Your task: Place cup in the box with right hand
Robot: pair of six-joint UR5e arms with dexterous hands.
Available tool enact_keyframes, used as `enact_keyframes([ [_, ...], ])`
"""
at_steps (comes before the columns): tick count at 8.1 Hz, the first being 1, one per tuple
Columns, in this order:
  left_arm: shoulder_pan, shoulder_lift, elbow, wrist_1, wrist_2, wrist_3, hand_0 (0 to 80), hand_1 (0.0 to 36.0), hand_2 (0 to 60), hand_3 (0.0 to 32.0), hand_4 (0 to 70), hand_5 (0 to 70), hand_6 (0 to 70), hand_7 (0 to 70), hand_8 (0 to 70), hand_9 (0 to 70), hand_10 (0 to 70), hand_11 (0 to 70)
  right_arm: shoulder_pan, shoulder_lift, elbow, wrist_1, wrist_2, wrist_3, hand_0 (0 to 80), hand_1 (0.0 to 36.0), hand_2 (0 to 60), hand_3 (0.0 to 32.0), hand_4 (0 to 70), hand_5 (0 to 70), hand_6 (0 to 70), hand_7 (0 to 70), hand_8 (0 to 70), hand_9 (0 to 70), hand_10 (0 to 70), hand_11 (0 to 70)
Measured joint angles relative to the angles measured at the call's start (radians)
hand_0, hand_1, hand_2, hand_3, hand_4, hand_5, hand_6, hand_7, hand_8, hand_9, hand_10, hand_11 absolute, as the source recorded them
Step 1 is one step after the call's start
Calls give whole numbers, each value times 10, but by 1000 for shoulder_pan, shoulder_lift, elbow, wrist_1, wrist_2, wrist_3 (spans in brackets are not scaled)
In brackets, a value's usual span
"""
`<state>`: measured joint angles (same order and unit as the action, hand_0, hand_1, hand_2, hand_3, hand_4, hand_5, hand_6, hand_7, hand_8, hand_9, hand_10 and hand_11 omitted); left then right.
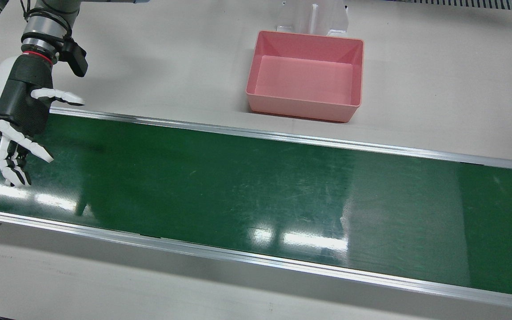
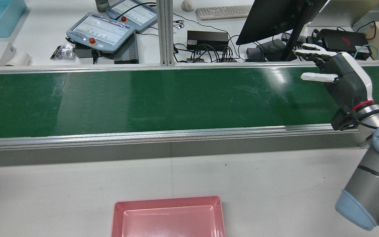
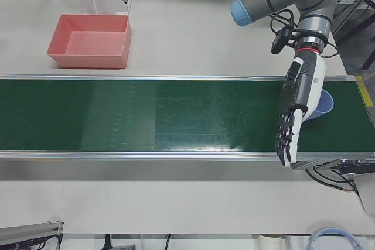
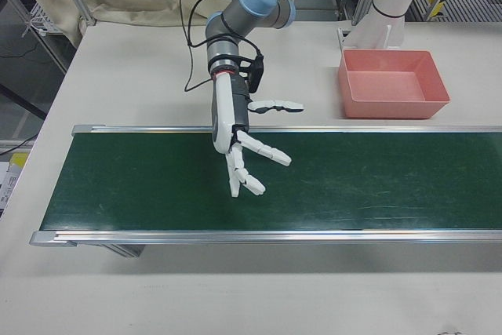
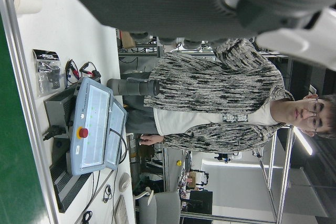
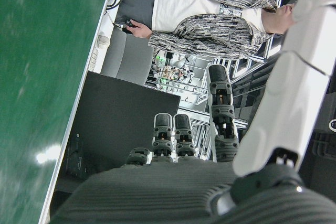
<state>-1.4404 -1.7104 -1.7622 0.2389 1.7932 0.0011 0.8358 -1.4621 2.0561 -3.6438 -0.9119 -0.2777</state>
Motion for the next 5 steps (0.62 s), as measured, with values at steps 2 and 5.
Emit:
enact_keyframes([
  [2, 0, 0, 0, 0, 0, -1, 0, 0, 0, 0, 0, 0, 0, 0, 0, 0, 0, 0, -38, 37, -24, -10, 44, 8, 512, 119, 30, 0, 224, 55, 62, 219, 101, 189, 50, 87],
  [5, 0, 0, 1, -1, 0, 0, 0, 0, 0, 0, 0, 0, 0, 0, 0, 0, 0, 0, -38, -22, -79, 166, 51, 28, 491, 101, 30, 0, 132, 55, 57, 185, 99, 181, 66, 111],
])
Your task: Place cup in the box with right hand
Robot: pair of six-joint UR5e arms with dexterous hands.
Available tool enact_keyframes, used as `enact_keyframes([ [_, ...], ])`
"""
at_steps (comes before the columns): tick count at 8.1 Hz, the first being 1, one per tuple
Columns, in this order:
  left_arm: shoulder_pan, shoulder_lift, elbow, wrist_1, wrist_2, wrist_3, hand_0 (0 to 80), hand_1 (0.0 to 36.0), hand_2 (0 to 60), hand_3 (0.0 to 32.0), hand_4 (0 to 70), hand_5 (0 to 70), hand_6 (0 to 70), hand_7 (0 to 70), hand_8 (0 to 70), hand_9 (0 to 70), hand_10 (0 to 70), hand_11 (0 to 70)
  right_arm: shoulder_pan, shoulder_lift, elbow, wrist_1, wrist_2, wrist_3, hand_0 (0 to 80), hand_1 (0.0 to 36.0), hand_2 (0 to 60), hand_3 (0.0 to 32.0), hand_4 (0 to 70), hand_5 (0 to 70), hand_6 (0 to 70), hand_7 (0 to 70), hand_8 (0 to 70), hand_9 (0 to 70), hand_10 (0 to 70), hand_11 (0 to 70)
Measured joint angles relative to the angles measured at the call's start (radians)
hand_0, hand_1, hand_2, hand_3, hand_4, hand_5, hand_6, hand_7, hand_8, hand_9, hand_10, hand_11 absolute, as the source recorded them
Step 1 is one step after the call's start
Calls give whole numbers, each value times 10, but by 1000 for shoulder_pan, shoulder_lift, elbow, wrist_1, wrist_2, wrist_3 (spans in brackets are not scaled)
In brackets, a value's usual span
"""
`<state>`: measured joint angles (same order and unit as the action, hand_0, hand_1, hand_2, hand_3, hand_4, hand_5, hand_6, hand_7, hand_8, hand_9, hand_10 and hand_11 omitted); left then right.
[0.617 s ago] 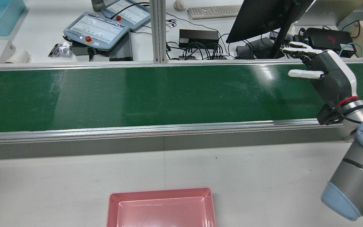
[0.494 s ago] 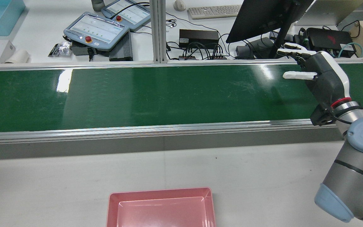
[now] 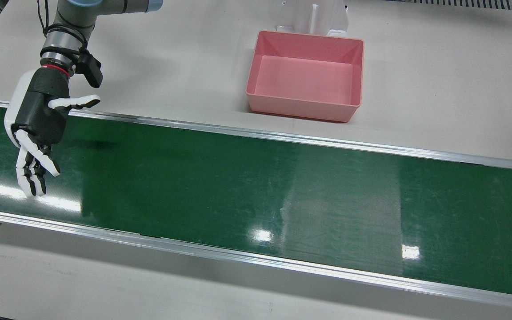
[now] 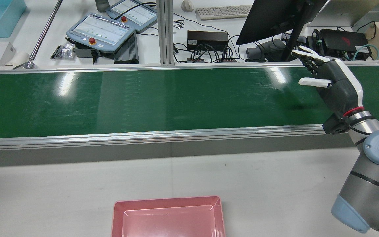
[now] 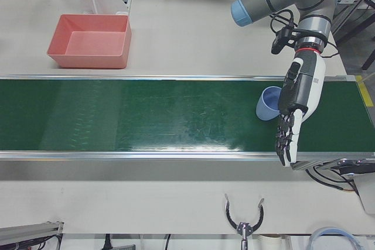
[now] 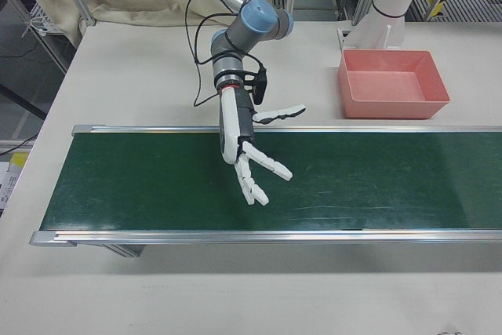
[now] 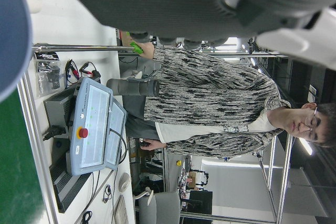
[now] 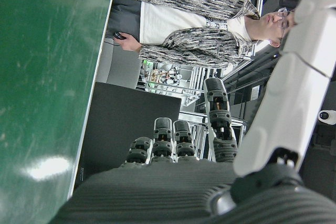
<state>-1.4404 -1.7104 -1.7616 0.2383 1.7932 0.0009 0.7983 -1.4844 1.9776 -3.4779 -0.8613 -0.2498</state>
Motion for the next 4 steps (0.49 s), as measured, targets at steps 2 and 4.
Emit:
enact_keyframes([
  [2, 0, 0, 0, 1, 0, 0, 0, 0, 0, 0, 0, 0, 0, 0, 0, 0, 0, 0, -1, -20, -83, 117, 2, 3, 503, 115, 32, 0, 186, 55, 59, 201, 99, 184, 51, 89],
  [4, 0, 0, -1, 0, 0, 1, 0, 0, 0, 0, 0, 0, 0, 0, 0, 0, 0, 0, 2, -21, -88, 120, 1, -1, 516, 136, 61, 0, 242, 54, 62, 224, 102, 191, 25, 51],
])
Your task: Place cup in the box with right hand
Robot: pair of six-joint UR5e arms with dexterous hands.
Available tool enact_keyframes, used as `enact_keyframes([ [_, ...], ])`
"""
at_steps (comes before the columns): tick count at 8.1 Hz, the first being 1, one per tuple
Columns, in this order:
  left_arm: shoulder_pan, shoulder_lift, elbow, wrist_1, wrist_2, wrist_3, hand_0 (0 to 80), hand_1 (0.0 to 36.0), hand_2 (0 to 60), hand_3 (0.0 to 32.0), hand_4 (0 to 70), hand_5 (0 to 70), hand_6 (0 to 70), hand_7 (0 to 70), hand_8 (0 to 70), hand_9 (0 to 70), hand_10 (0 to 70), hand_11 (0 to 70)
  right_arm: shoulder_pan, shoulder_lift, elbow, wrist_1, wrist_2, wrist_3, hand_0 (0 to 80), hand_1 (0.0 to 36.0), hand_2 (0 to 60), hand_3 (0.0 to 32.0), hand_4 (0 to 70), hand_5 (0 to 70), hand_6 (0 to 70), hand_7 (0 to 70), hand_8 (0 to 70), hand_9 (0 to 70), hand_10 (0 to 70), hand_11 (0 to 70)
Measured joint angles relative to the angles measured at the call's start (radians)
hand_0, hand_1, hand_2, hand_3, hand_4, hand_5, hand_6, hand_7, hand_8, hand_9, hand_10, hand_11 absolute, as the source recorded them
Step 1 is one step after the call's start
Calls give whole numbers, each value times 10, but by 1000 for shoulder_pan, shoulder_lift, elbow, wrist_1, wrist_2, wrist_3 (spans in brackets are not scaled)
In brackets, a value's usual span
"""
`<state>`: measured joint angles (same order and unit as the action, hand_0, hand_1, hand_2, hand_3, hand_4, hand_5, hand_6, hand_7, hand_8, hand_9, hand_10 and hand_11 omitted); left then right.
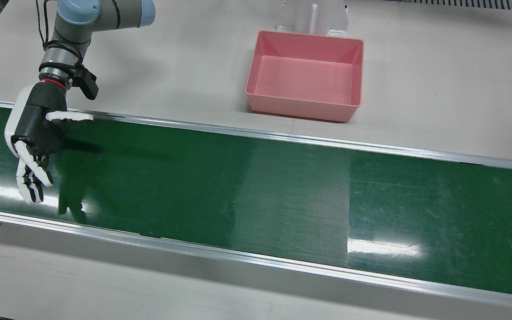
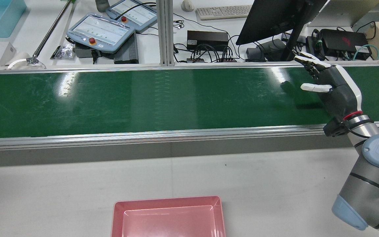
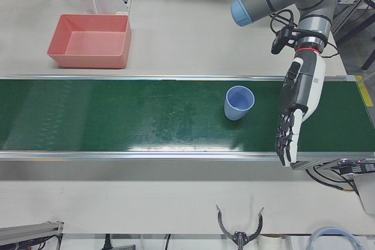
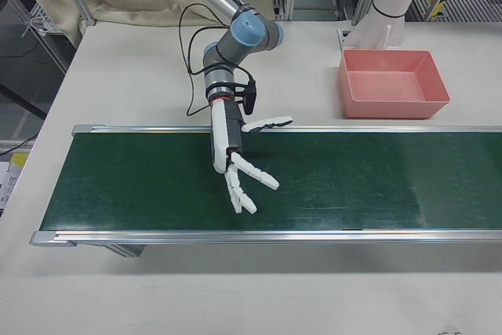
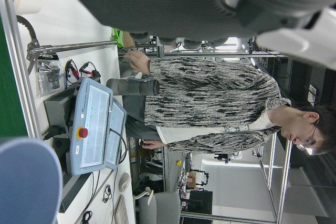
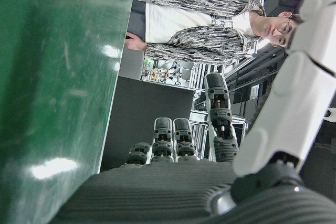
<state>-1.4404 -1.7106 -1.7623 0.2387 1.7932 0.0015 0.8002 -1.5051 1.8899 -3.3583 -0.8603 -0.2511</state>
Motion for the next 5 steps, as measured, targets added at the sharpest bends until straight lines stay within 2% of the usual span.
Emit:
enact_keyframes([
  [1, 0, 0, 0, 0, 0, 0, 0, 0, 0, 0, 0, 0, 0, 0, 0, 0, 0, 0, 3, 1, 1, -22, -1, -1, 524, 128, 30, 0, 260, 53, 61, 224, 101, 191, 16, 38],
  [3, 0, 0, 1, -1, 0, 0, 0, 0, 0, 0, 0, 0, 0, 0, 0, 0, 0, 0, 2, 1, -6, -59, -3, -2, 509, 142, 89, 0, 226, 53, 60, 219, 101, 189, 23, 47],
  [4, 0, 0, 1, -1, 0, 0, 0, 0, 0, 0, 0, 0, 0, 0, 0, 0, 0, 0, 4, 1, -8, -63, -4, -2, 522, 126, 29, 0, 241, 55, 60, 213, 101, 188, 30, 58],
  [5, 0, 0, 1, 0, 0, 0, 0, 0, 0, 0, 0, 0, 0, 0, 0, 0, 0, 0, 8, 1, -9, -63, -8, -2, 515, 144, 84, 0, 208, 56, 59, 204, 100, 185, 36, 67],
])
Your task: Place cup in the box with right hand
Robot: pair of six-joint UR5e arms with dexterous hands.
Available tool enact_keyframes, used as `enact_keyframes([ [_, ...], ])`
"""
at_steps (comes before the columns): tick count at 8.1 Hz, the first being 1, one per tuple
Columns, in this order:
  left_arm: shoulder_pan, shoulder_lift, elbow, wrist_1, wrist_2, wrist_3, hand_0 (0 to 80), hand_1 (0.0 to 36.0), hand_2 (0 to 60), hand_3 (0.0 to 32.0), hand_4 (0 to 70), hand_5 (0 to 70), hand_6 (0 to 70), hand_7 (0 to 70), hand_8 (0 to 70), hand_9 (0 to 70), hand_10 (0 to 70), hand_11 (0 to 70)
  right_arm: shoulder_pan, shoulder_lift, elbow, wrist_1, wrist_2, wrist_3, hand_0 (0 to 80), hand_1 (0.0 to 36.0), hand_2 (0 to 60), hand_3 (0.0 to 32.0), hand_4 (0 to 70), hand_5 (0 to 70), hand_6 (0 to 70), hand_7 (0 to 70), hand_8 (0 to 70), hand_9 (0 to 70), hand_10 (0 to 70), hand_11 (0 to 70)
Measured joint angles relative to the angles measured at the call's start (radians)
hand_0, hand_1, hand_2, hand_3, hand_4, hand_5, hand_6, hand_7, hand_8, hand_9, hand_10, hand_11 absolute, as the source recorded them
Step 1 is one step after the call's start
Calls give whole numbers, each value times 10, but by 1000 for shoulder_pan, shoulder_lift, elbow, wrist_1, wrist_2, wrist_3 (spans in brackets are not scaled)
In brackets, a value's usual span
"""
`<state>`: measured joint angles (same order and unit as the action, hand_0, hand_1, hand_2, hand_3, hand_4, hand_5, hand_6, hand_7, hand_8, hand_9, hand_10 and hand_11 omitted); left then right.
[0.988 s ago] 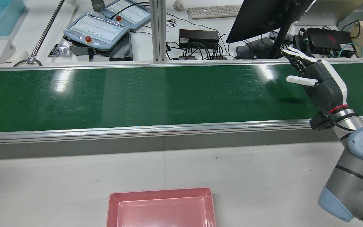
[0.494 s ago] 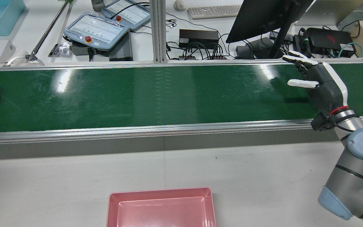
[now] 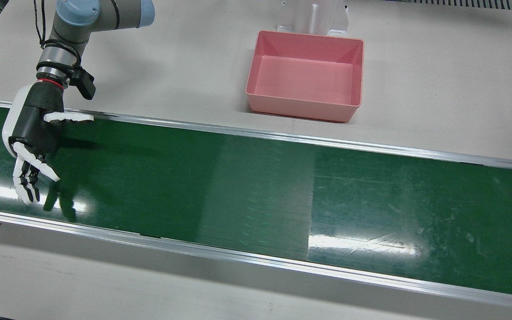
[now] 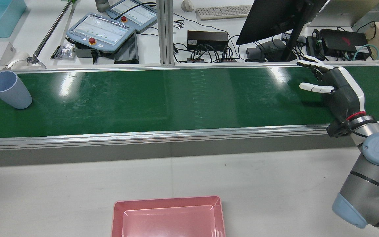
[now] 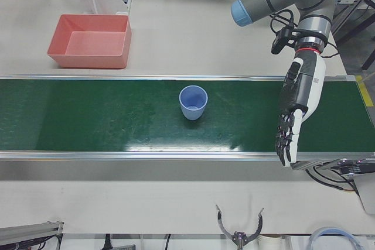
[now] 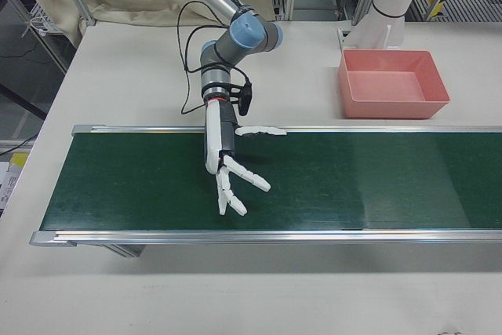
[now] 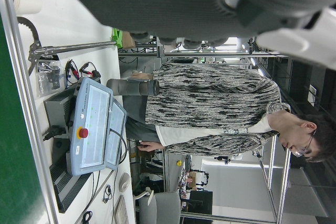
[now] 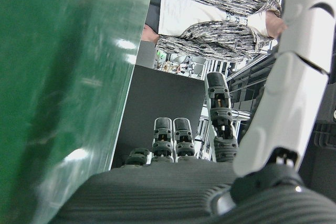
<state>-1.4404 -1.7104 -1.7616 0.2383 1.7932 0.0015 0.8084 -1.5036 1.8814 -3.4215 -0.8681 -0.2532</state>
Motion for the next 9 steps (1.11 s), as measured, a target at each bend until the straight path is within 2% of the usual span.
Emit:
enact_keyframes([
  [1, 0, 0, 0, 0, 0, 0, 0, 0, 0, 0, 0, 0, 0, 0, 0, 0, 0, 0, 8, 2, 1, 0, -4, 0, 519, 146, 83, 0, 203, 56, 57, 199, 97, 180, 31, 61],
  [2, 0, 0, 0, 0, 0, 0, 0, 0, 0, 0, 0, 0, 0, 0, 0, 0, 0, 0, 15, 1, 0, 1, -7, 0, 523, 137, 55, 0, 219, 56, 57, 197, 96, 179, 31, 61],
  [3, 0, 0, 1, 0, 0, 0, 0, 0, 0, 0, 0, 0, 0, 0, 0, 0, 0, 0, 18, 1, -2, 2, -8, 0, 533, 119, 0, 0, 236, 57, 57, 194, 94, 175, 36, 67],
  [4, 0, 0, 2, 0, 0, 0, 0, 0, 0, 0, 0, 0, 0, 0, 0, 0, 0, 0, 18, 1, -4, 2, -11, 0, 515, 144, 83, 0, 186, 57, 56, 189, 92, 172, 36, 68],
  [5, 0, 0, 2, -1, 0, 0, 0, 0, 0, 0, 0, 0, 0, 0, 0, 0, 0, 0, 17, 1, -5, 2, -17, 0, 526, 128, 26, 0, 203, 58, 56, 187, 93, 173, 35, 67],
  [6, 0, 0, 2, -1, 0, 0, 0, 0, 0, 0, 0, 0, 0, 0, 0, 0, 0, 0, 16, 1, -5, 2, -23, 0, 525, 139, 54, 0, 189, 58, 55, 186, 92, 171, 33, 64],
  [7, 0, 0, 1, -1, 0, 0, 0, 0, 0, 0, 0, 0, 0, 0, 0, 0, 0, 0, 15, 1, -6, 2, -26, 0, 527, 142, 53, 0, 188, 59, 56, 186, 92, 171, 32, 63],
  [9, 0, 0, 1, 0, 0, -1, 0, 0, 0, 0, 0, 0, 0, 0, 0, 0, 0, 0, 12, 6, -7, 1, -27, -1, 542, 126, 0, 0, 229, 59, 57, 194, 93, 175, 31, 61],
])
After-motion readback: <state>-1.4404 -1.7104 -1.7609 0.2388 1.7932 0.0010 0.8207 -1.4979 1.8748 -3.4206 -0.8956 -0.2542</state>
